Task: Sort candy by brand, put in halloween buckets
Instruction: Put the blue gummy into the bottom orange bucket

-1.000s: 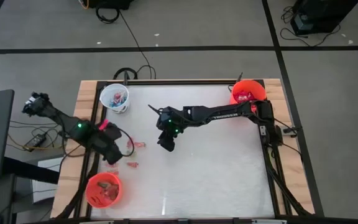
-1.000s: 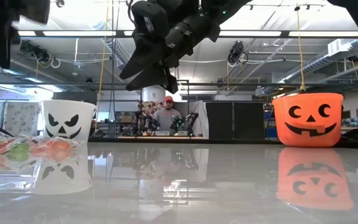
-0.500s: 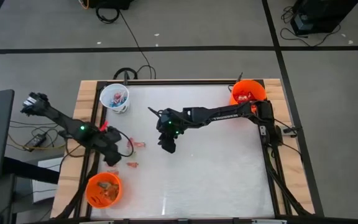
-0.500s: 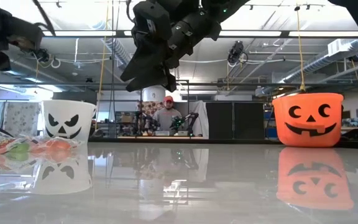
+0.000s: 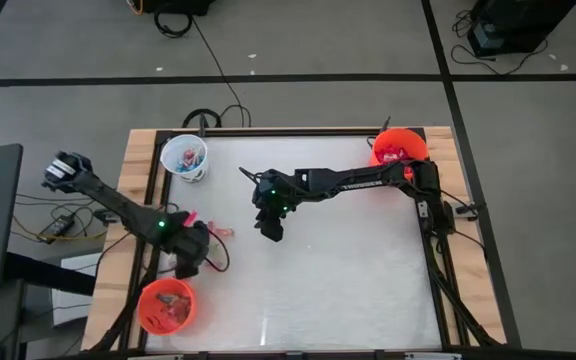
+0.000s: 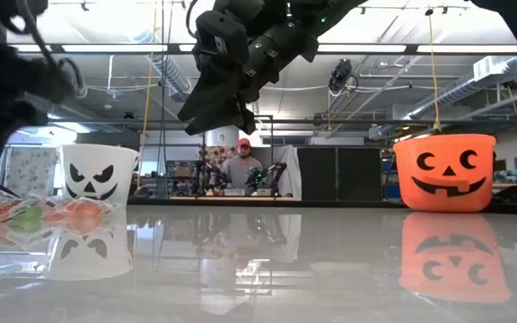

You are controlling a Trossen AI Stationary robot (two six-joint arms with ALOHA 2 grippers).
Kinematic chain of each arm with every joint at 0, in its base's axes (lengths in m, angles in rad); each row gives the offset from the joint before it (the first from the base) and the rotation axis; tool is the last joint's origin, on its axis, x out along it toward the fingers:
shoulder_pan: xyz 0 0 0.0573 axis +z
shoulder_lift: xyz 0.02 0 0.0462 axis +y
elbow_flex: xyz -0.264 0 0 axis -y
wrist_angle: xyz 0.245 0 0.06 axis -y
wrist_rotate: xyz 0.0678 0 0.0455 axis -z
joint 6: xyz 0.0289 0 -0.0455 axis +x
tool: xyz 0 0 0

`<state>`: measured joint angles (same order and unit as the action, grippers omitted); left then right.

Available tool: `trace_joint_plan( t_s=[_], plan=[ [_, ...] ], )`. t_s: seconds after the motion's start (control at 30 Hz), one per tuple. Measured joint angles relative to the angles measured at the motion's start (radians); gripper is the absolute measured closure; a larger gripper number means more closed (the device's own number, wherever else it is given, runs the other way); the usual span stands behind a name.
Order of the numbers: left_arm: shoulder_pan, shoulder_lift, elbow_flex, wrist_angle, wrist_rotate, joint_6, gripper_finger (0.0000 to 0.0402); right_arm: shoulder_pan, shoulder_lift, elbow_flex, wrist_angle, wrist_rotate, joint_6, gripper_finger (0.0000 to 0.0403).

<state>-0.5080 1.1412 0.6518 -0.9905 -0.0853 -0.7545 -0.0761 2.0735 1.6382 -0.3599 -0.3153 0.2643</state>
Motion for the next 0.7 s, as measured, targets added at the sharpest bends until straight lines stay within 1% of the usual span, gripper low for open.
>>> trace_joint_plan(
  t_s=[0.1,0.23,0.37,0.43,0.5,0.53,0.63,0.67,0.7],
  plan=[
    [0.006,0.052,-0.039,0.074,0.014,0.025,0.0239,0.000,0.000,0.000,0.000,0.000,-0.002,0.0257],
    [0.029,0.107,-0.100,0.126,0.017,-0.018,0.0239,0.002,0.000,0.000,-0.004,0.000,0.003,0.0257],
    [0.062,0.121,-0.140,0.166,0.057,-0.034,0.0240,0.010,0.000,0.000,-0.020,0.000,0.005,0.0257],
    [0.071,0.121,-0.139,0.169,0.070,-0.034,0.0250,0.015,0.000,0.000,-0.029,0.000,0.005,0.0257],
    [0.081,0.118,-0.127,0.169,0.074,-0.033,0.0277,0.017,0.000,0.000,-0.040,-0.001,0.005,0.0257],
    [0.086,0.114,-0.120,0.169,0.078,-0.032,0.0297,0.017,0.000,0.000,-0.045,-0.001,0.006,0.0257],
    [0.101,0.099,-0.084,0.174,0.077,-0.035,0.0370,0.016,0.000,0.000,-0.053,0.000,0.024,0.0258],
    [0.106,0.090,-0.066,0.169,0.077,-0.036,0.0384,0.016,0.000,0.000,-0.053,0.001,0.028,0.0258],
    [0.110,0.081,-0.046,0.159,0.080,-0.040,0.0390,0.016,0.000,0.000,-0.053,0.004,0.029,0.0258]
  ],
)
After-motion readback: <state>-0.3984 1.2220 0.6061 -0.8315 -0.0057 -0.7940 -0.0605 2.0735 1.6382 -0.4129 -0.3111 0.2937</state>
